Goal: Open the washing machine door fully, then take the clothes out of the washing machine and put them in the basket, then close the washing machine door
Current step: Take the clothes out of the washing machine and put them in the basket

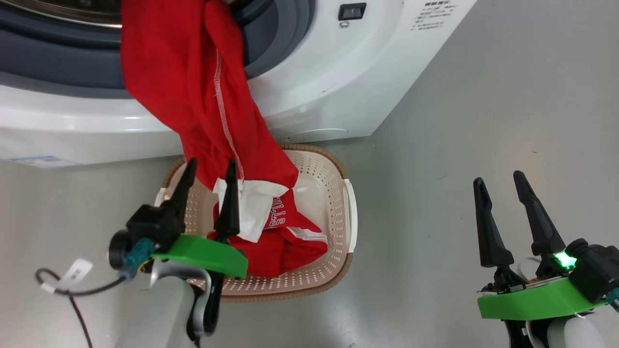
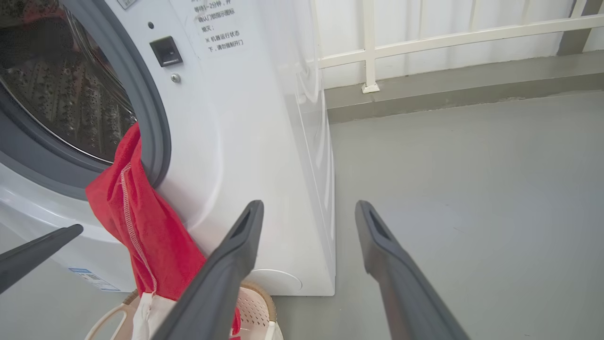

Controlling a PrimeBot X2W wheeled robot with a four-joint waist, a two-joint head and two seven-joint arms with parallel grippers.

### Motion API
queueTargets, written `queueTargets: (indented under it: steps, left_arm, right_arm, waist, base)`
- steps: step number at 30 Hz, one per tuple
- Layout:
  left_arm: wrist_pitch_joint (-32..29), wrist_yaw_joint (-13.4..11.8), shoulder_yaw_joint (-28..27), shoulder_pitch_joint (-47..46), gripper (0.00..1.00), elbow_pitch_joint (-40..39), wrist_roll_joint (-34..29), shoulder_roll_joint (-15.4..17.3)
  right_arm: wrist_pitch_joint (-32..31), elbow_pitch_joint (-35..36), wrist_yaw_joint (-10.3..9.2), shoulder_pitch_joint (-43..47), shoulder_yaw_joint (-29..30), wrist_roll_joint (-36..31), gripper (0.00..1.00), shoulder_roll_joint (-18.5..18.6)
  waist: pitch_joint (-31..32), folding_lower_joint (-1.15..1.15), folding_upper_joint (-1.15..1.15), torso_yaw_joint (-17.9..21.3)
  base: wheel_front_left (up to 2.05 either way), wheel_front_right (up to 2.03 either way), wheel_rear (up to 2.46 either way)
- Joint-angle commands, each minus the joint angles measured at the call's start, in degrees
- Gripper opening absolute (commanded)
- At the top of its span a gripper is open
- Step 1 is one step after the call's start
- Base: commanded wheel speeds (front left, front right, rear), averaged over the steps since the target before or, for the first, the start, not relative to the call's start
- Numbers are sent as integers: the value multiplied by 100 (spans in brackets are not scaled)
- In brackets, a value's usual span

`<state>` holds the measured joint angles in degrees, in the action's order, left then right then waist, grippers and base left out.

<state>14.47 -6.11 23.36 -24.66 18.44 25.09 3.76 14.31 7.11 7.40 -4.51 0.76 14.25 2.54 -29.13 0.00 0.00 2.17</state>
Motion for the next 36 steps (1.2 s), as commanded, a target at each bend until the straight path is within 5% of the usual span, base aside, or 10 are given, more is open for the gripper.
queueTargets:
  steps: [1,12,36]
  left_arm:
    - [52,-67,-241,193,100,-330,-133,129]
    - [52,-265,-772,942,100,-1764,-780,96]
    - [52,-547,-1061,2051,100,-2990,-1198,18]
  right_arm:
    - [69,161,9,124,-128,-25,100,33]
    - [69,215,9,183,-152,-50,100,33]
    - [69,364,9,373,-69,-51,100,33]
  waist:
    - [6,0,0,-9]
    - [62,0,0,-54]
    - [146,0,0,-120]
  base:
    - [0,0,0]
    - [0,0,0]
    - [0,0,0]
